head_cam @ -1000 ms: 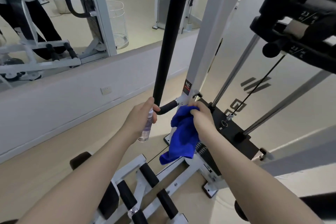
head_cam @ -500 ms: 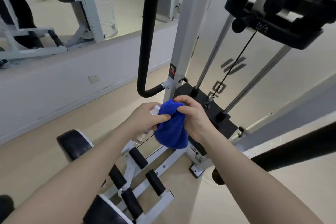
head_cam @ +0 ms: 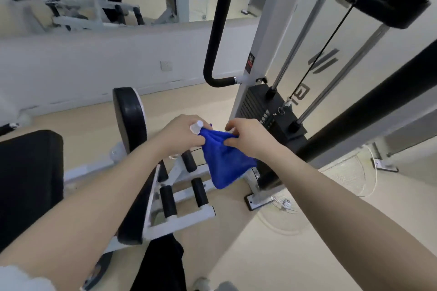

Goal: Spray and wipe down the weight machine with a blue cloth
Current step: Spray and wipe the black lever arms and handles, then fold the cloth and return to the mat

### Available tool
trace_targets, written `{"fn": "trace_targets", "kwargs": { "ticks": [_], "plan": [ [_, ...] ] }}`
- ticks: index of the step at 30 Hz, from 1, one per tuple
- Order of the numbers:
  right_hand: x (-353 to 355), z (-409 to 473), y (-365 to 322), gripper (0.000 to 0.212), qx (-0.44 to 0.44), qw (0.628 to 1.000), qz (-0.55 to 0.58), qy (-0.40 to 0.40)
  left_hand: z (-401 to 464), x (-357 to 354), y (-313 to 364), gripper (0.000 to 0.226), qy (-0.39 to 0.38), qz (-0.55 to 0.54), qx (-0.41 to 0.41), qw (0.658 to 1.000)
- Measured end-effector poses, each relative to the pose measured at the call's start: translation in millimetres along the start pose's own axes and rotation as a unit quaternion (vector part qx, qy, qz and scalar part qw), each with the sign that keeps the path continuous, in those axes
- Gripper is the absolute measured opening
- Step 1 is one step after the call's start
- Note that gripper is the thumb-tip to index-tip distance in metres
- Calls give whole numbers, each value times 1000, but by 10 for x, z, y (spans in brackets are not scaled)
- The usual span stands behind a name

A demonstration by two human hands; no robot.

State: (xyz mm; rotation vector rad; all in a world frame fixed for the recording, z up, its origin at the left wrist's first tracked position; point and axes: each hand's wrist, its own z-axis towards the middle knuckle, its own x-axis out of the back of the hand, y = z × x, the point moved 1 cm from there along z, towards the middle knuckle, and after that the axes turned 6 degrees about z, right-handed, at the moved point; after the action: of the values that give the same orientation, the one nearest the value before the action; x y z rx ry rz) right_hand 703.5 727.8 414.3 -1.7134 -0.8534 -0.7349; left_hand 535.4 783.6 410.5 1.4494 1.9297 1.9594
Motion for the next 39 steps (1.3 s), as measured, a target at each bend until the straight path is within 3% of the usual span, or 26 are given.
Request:
{"fn": "trace_targets", "kwargs": {
  "ticks": [2, 4, 6, 7, 9, 11, 13, 15, 18, 22, 25, 28, 31, 35, 39],
  "plan": [
    [-63, -121, -95, 26, -6, 996, -88, -18, -284, -79, -34, 28, 16, -40, 33, 999],
    [-169, -184, -168, 36, -10, 994, -105, -35, -508, -109, -135, 27, 36, -96, 70, 992],
    [-243, -230, -220, 34, -36, 996, 54, -54, -673, -96, -203, 22, 86, -167, 98, 977],
    [-346, -266, -311, 28, -53, 975, 191, -97, -858, -88, -279, 21, 132, -208, 120, 962],
    [-481, -316, -473, 16, -66, 879, 443, -162, -1083, -78, -355, 23, 197, -302, 163, 919],
    [-659, -360, -693, 29, -24, 802, 557, -213, -1359, -66, -457, 21, 241, -398, 214, 859],
    [-867, -414, -975, 37, 11, 766, 587, -262, -1670, -37, -668, 14, 258, -459, 248, 813],
    [-1080, -445, -1244, 33, 28, 760, 576, -299, -1992, -9, -860, 19, 237, -509, 230, 795],
    [-1485, -548, -1663, 20, 20, 783, 539, -311, -2553, 4, -1032, 36, 224, -533, 167, 799],
    [-2068, -782, -2131, 17, 27, 822, 460, -334, -3271, -36, -1337, 40, 274, -556, 143, 771],
    [-2607, -1132, -2504, 17, 42, 848, 381, -365, -3964, -166, -1716, 43, 322, -578, 187, 726],
    [-3492, -1645, -2908, 5, 40, 835, 341, -430, -4854, -426, -2250, 28, 374, -571, 231, 693],
    [-4358, -2024, -3131, 28, 19, 824, 295, -484, -5564, -772, -2795, 16, 424, -539, 278, 672],
    [-5650, -2553, -3215, 30, 34, 847, 168, -503, -6462, -1591, -3669, 14, 461, -471, 424, 621],
    [-6865, -2931, -3051, 35, 72, 850, 51, -519, -7034, -2510, -4461, 10, 455, -423, 518, 587]
  ]
}}
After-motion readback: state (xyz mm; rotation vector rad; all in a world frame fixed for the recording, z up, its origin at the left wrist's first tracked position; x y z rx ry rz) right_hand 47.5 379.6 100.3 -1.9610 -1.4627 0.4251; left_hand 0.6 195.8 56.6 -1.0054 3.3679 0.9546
